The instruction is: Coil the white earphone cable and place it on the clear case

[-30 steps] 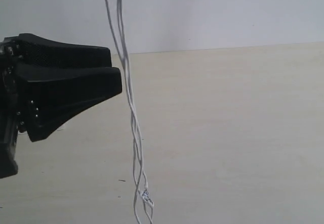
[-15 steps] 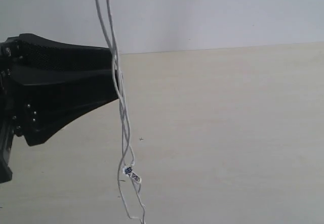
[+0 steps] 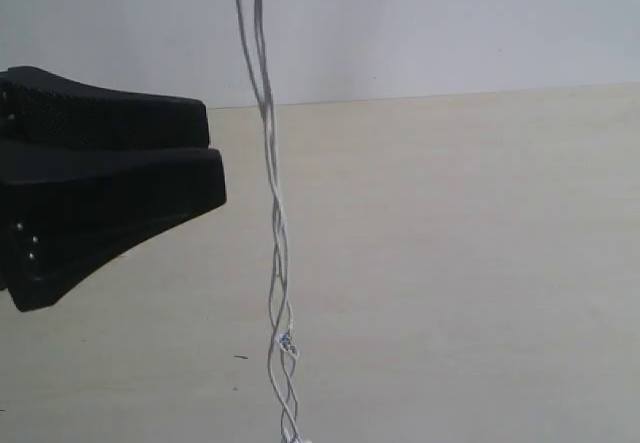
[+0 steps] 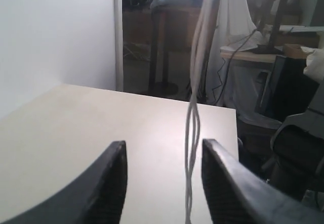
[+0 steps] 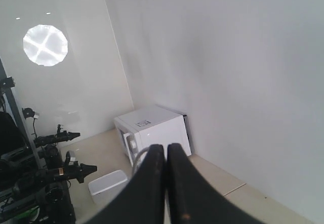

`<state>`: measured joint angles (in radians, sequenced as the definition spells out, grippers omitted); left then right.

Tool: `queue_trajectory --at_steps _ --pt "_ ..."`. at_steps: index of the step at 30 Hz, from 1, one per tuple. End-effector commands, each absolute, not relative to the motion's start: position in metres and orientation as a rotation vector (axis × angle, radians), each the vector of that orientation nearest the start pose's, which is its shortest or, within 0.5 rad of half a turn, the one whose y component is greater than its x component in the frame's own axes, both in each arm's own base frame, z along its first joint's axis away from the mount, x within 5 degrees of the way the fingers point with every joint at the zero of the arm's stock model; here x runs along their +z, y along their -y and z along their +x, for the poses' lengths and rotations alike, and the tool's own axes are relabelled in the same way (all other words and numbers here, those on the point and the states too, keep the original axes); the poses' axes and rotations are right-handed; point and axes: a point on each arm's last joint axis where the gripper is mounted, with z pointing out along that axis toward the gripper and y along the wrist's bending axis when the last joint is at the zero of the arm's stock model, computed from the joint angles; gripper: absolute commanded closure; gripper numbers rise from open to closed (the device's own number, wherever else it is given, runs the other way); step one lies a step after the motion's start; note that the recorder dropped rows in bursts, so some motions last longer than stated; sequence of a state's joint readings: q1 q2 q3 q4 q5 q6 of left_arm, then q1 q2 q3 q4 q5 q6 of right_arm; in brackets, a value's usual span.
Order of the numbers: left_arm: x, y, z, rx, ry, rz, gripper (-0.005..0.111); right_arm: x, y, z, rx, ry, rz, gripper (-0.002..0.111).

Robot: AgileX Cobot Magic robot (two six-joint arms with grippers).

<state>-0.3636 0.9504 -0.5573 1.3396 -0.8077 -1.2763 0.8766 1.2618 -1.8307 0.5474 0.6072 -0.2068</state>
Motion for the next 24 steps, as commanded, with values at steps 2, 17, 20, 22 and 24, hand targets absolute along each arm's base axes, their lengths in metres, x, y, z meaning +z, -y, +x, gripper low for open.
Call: queue_trajectory --at_steps 2,17,20,22,24 --pt "0.315 0.124 0.140 -0.953 -1.485 0.888 0.060 0.581 -0.195 0.129 1.112 -1.396 -0.724 0.108" --pt "0.312 0.118 0.150 -0.828 -1.540 0.816 0.060 0.585 -0.198 0.129 1.185 -1.356 -0.678 0.108" --pt "0.313 0.118 0.151 -0.835 -1.538 0.797 0.060 0.585 -0.198 0.129 1.185 -1.357 -0.679 0.108" --pt "0.313 0.118 0.151 -0.835 -1.541 0.787 0.060 0.585 -0.198 0.129 1.185 -1.357 -0.679 0.108" --pt "0.314 0.118 0.152 -0.834 -1.541 0.774 0.060 0.585 -0.198 0.129 1.185 -1.357 -0.679 0.108"
